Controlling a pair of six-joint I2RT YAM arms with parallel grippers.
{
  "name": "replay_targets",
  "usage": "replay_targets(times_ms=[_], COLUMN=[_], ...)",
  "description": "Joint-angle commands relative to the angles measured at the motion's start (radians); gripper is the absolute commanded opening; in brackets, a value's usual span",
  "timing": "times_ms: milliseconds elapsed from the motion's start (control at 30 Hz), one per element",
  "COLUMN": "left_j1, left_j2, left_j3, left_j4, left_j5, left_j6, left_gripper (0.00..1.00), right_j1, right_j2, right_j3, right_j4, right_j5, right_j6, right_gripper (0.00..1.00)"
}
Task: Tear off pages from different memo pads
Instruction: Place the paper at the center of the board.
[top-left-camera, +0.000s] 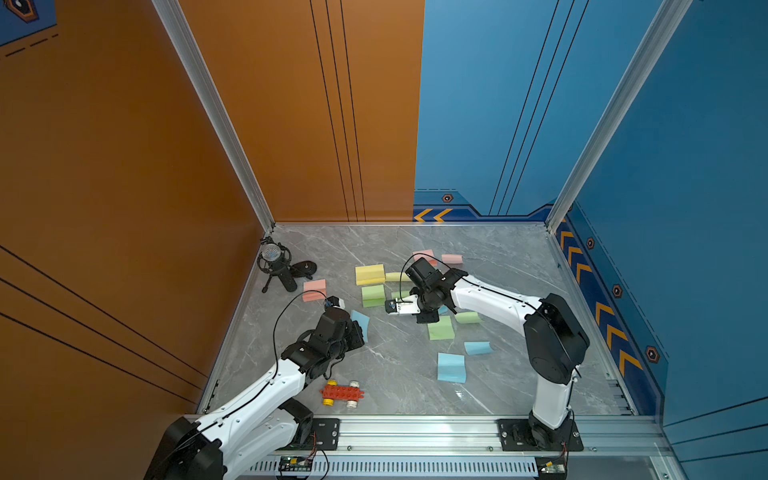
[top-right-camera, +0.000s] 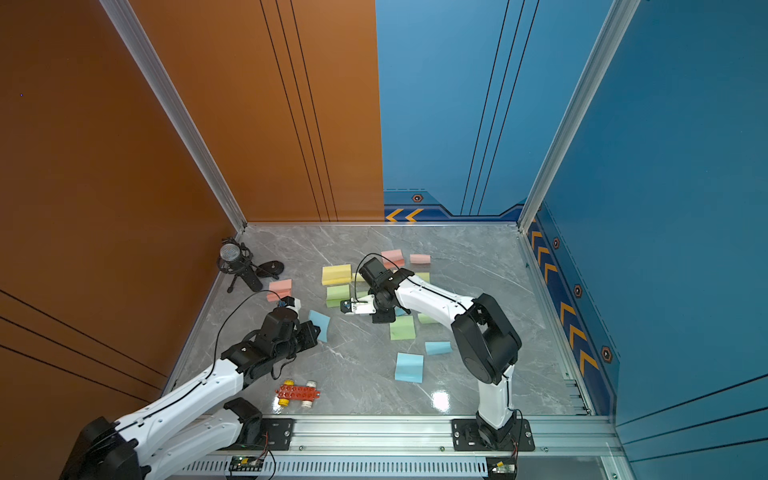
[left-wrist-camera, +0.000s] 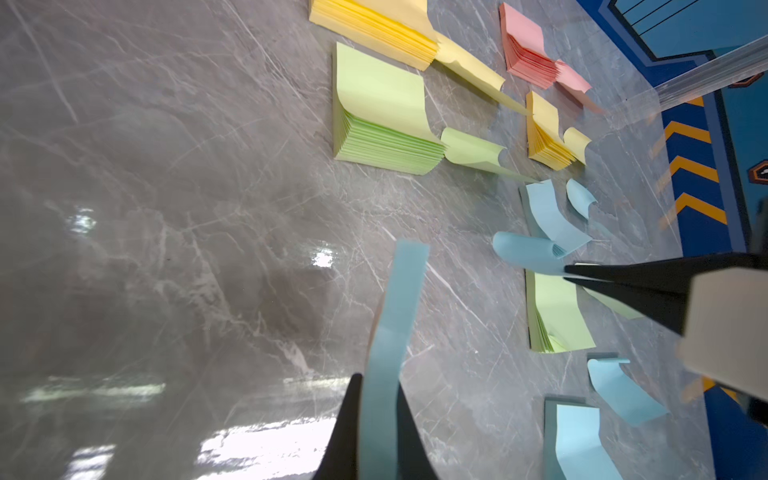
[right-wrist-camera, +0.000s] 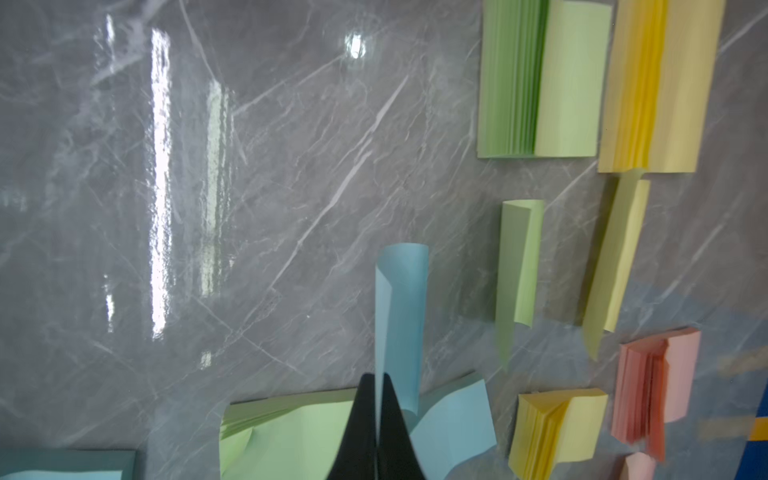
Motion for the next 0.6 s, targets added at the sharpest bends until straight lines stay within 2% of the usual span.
replay_targets(times_ms=[0, 267, 467, 500, 567], left_j1=[0.013, 0.037, 0.036, 0.035, 0.036], left_j2=[0.079, 0.208, 0.289, 0.295, 0.313], left_j3=[0.037, 0.072, 0.093, 0.097, 0.103], left_j4=[0.135, 0.156, 0.194, 0.196, 0.197], left_j5=[0.112, 0.171, 0.187, 0.184, 0.187], left_j6=[-0.037, -0.045, -0.064, -0.065, -0.067], left_gripper=[0.00, 0.00, 0.00, 0.00, 0.00], right_j1=[-0.012, -0.015, -0.008, -0.005, 0.001], right_j2=[0.035, 0.093, 0.051, 0.046, 0.039], right_j3=[0.050, 0.043, 0.009, 0.004, 0.000], right_j4=[-0.034, -0.025, -0.044, -0.046, -0.068], right_j5=[-0.003, -0.069, -0.159, -0.154, -0.143], right_j6=[-0.034, -0.020, 0.011, 0.018, 0.026], right_gripper=[0.00, 0.02, 0.04, 0.08, 0.27])
